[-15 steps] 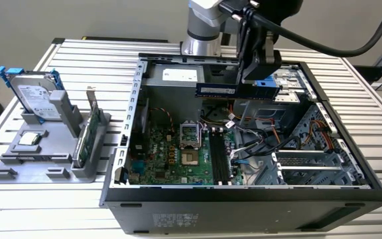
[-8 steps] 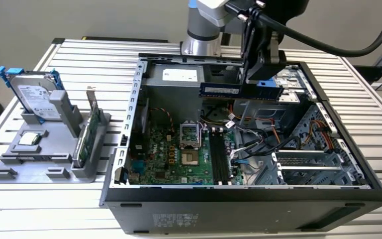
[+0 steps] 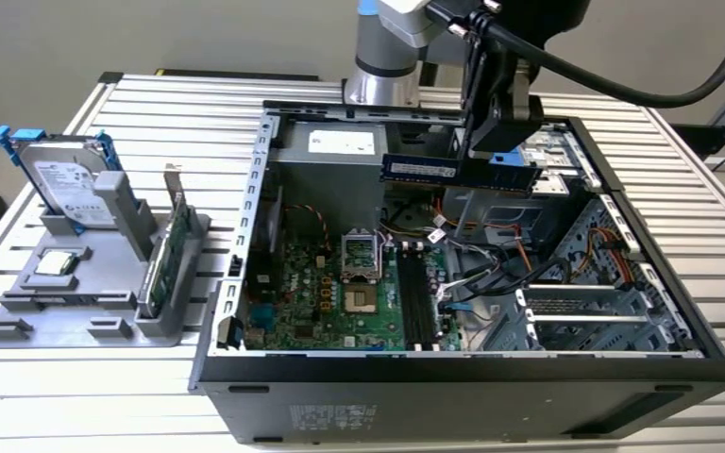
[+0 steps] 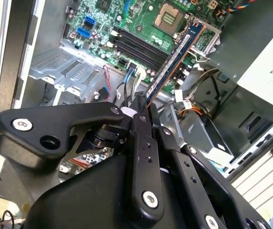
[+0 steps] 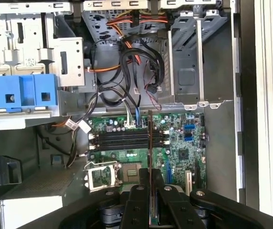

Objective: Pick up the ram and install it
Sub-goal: 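Insert the ram into the slot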

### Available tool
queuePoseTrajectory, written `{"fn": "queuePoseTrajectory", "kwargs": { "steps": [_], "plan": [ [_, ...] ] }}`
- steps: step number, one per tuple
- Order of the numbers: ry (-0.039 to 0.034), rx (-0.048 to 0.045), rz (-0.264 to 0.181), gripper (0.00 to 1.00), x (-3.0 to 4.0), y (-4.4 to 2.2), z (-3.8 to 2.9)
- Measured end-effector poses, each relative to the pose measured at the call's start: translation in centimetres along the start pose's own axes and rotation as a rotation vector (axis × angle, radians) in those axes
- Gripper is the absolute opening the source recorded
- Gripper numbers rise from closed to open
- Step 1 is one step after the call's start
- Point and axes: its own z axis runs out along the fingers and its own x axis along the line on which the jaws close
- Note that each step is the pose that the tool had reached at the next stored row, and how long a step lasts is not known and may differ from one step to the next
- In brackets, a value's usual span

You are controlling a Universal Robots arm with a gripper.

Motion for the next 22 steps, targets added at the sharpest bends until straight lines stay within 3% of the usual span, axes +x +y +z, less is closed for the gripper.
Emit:
{"fn": "queuePoseTrajectory", "kwargs": {
  "steps": [8,18,22],
  "plan": [
    [-0.0002,0.0001,0.000,0.00,0.14,-0.02,0.17],
    [0.0001,0.0001,0.001,0.00,2.91,-0.28,1.18],
    [0.0000,0.0001,0.001,0.00,3.42,-0.25,1.88]
  ]
}}
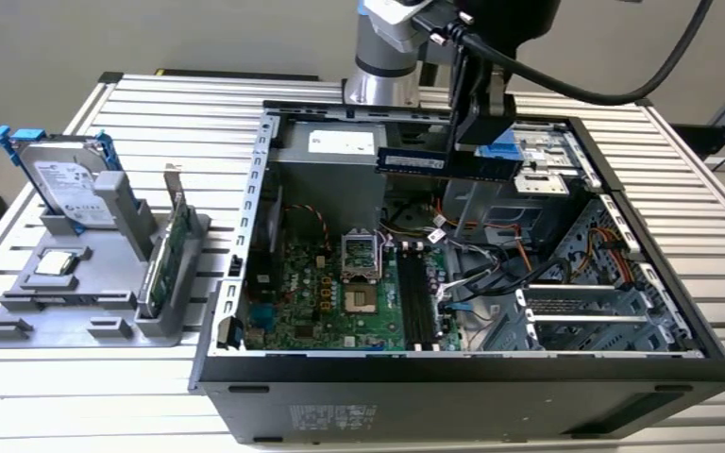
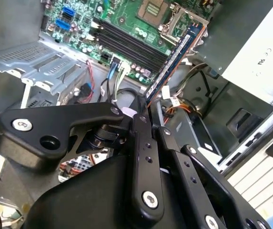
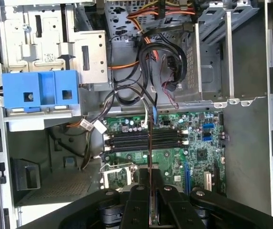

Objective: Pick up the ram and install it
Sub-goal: 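Insert the ram into the slot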

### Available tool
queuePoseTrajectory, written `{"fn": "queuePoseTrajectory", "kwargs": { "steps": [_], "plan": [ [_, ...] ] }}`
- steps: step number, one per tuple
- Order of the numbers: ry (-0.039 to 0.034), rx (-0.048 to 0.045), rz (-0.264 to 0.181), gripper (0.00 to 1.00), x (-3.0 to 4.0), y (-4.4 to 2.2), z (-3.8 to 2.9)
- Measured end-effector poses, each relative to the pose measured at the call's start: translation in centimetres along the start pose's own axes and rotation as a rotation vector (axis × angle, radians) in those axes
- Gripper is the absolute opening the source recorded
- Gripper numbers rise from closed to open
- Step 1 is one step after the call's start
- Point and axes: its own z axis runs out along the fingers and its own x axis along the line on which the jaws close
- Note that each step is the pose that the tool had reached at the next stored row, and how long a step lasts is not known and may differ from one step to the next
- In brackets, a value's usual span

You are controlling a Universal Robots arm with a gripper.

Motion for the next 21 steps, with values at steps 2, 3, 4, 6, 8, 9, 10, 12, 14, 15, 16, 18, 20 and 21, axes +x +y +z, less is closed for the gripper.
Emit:
{"fn": "queuePoseTrajectory", "kwargs": {
  "steps": [2,3,4,6,8,9,10,12,14,15,16,18,20,21],
  "plan": [
    [0.0001,-0.0001,0.000,0.00,0.17,0.04,0.36],
    [0.0002,-0.0001,0.000,0.00,0.23,0.05,0.53],
    [0.0002,-0.0001,0.000,0.00,0.29,0.07,0.70],
    [-0.0001,0.0000,0.000,0.00,0.36,0.10,0.96],
    [0.0000,0.0000,0.000,0.00,0.41,0.11,1.19],
    [0.0001,0.0000,0.000,0.00,0.44,0.12,1.30],
    [0.0001,-0.0001,0.000,0.00,0.46,0.12,1.41],
    [-0.0001,0.0000,0.000,0.00,0.49,0.13,1.56],
    [-0.0002,0.0000,0.000,0.00,0.49,0.13,1.57],
    [-0.0001,0.0000,0.000,0.00,0.49,0.13,1.58],
    [0.0000,0.0000,0.000,0.00,0.49,0.13,1.59],
    [-0.0001,0.0000,0.000,0.00,0.49,0.13,1.59],
    [0.0000,0.0000,0.000,0.00,0.49,0.13,1.61],
    [0.0000,0.0000,0.000,0.00,0.49,0.13,1.61]
  ]
}}
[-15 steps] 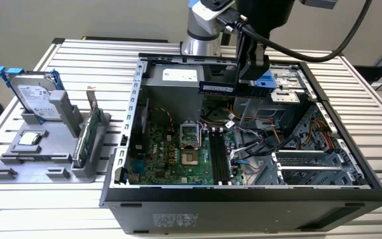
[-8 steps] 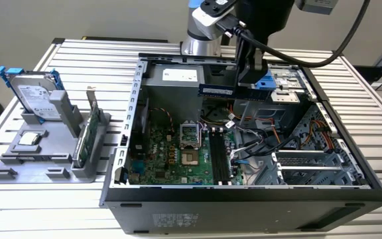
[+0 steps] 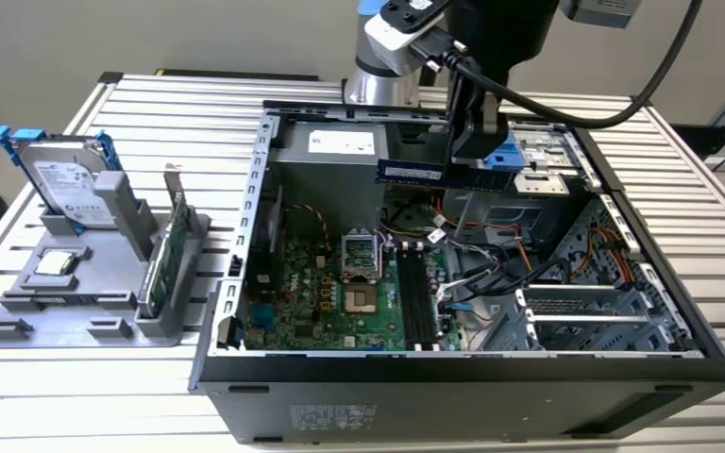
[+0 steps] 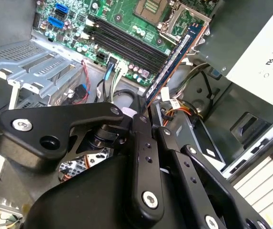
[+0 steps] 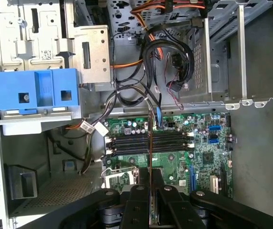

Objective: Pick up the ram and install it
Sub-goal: 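Insert the ram into the slot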

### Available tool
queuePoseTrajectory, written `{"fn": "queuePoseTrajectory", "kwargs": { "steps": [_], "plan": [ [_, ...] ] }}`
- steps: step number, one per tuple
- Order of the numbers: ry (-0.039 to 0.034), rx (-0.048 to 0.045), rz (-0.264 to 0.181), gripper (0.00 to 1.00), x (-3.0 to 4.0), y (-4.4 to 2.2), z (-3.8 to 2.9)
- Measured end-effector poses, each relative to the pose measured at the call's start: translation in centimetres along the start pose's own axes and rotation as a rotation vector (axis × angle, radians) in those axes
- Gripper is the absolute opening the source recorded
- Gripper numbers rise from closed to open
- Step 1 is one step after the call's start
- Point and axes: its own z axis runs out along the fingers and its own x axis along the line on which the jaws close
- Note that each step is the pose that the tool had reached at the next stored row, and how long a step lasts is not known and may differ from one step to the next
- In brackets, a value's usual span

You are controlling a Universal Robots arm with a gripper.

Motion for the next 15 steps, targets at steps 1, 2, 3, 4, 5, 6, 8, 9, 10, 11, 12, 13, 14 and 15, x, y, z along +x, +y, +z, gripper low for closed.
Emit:
{"fn": "queuePoseTrajectory", "kwargs": {
  "steps": [1,2,3,4,5,6,8,9,10,11,12,13,14,15],
  "plan": [
    [0.0000,0.0000,0.000,0.00,0.00,0.00,0.00],
    [0.0000,0.0001,0.001,0.00,0.00,0.00,0.00],
    [-0.0001,0.0002,0.003,0.00,0.00,0.00,0.00],
    [-0.0001,0.0004,0.007,0.00,0.00,0.00,0.00],
    [-0.0002,0.0007,0.011,0.00,0.00,0.00,0.01],
    [-0.0003,0.0010,0.016,0.00,0.00,0.00,0.01],
    [-0.0006,0.0018,0.028,0.00,0.00,0.00,0.01],
    [-0.0008,0.0022,0.034,0.00,0.00,0.00,0.01],
    [-0.0010,0.0026,0.040,0.00,0.00,0.00,0.00],
    [-0.0010,0.0028,0.043,0.00,0.00,0.00,0.01],
    [-0.0010,0.0028,0.044,0.00,0.00,0.00,0.01],
    [-0.0010,0.0029,0.044,0.00,0.00,0.00,0.01],
    [-0.0010,0.0029,0.044,0.00,0.00,0.00,0.01],
    [-0.0010,0.0029,0.044,0.00,0.00,0.00,0.01]
  ]
}}
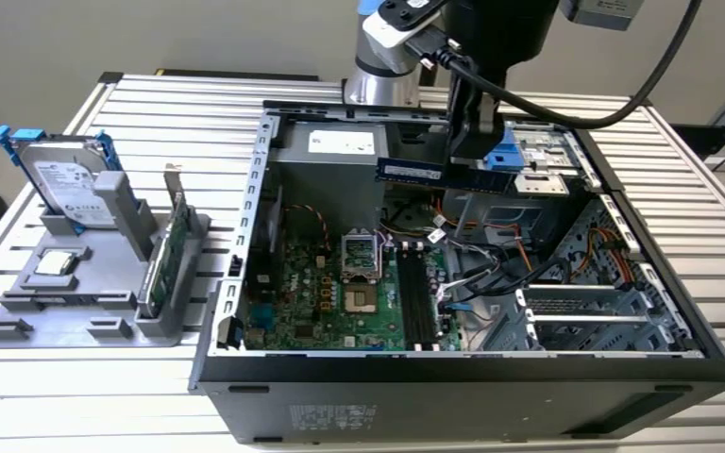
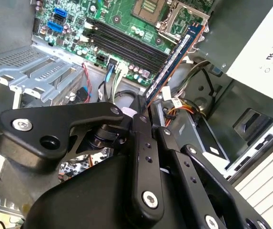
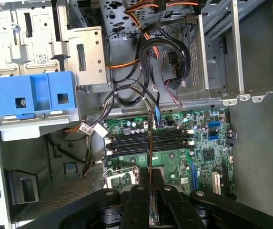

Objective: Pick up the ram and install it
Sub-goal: 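Insert the ram into the slot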

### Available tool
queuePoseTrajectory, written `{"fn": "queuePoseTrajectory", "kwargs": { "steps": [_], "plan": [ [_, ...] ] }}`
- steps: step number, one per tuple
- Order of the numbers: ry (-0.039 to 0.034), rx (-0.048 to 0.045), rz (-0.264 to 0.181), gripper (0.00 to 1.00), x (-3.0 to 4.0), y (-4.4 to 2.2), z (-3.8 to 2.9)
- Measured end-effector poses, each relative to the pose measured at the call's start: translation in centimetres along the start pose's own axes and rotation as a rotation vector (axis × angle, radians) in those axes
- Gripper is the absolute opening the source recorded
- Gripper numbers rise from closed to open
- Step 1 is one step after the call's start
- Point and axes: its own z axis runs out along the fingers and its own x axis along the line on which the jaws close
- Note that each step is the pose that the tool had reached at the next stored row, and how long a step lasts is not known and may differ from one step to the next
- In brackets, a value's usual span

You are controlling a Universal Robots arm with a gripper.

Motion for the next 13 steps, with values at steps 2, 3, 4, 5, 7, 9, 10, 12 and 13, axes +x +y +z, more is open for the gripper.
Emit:
{"fn": "queuePoseTrajectory", "kwargs": {
  "steps": [2,3,4,5,7,9,10,12,13],
  "plan": [
    [-0.0001,0.0002,0.003,0.00,0.00,0.00,0.00],
    [-0.0002,0.0005,0.007,0.00,0.00,0.00,0.00],
    [-0.0003,0.0009,0.013,0.00,0.00,0.00,0.00],
    [-0.0005,0.0013,0.020,0.00,0.00,0.00,0.00],
    [-0.0008,0.0022,0.033,0.00,0.00,0.00,0.00],
    [-0.0011,0.0030,0.046,0.00,0.00,0.00,0.00],
    [-0.0013,0.0035,0.053,0.00,0.00,0.00,0.00],
    [-0.0016,0.0043,0.067,0.00,0.00,0.00,0.00],
    [-0.0017,0.0047,0.073,0.00,0.00,0.00,0.00]
  ]
}}
